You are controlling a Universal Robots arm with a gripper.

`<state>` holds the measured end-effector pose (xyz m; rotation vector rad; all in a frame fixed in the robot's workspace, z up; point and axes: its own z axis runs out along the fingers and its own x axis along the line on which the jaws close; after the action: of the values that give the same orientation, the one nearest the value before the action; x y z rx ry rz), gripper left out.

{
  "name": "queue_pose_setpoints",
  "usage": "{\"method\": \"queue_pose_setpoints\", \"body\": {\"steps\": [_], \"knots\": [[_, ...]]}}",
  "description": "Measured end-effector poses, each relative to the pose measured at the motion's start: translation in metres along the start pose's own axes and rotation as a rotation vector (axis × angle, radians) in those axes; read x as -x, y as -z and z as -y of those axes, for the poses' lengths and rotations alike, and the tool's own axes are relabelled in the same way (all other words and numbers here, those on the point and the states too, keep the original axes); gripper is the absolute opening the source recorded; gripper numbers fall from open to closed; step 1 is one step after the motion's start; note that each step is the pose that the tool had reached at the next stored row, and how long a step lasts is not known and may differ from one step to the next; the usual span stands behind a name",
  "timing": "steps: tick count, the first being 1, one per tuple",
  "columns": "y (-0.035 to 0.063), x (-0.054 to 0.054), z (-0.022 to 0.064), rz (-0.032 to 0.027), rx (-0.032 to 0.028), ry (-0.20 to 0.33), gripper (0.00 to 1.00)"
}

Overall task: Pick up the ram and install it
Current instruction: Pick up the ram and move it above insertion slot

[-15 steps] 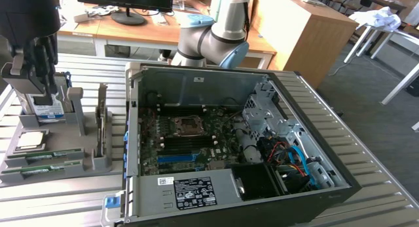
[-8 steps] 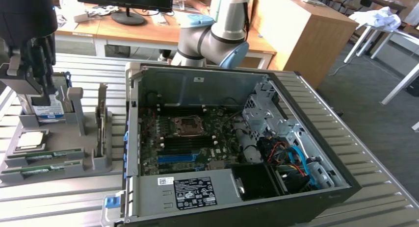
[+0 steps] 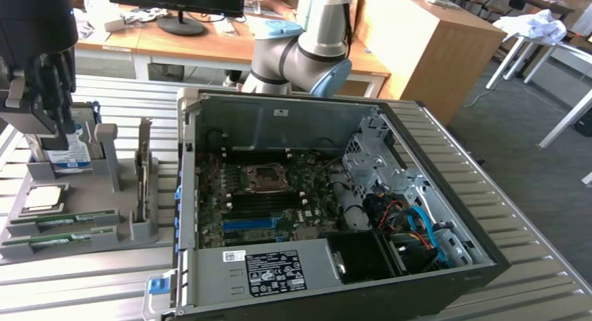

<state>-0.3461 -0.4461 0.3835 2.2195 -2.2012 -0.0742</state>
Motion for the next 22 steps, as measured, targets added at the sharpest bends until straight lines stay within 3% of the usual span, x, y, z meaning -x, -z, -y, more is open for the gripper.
{"method": "queue_pose_setpoints", "body": {"steps": [22], "knots": [[-0.0021,-0.0018,-0.0076,-0.0002,0.0001,0.000,0.36]]}}
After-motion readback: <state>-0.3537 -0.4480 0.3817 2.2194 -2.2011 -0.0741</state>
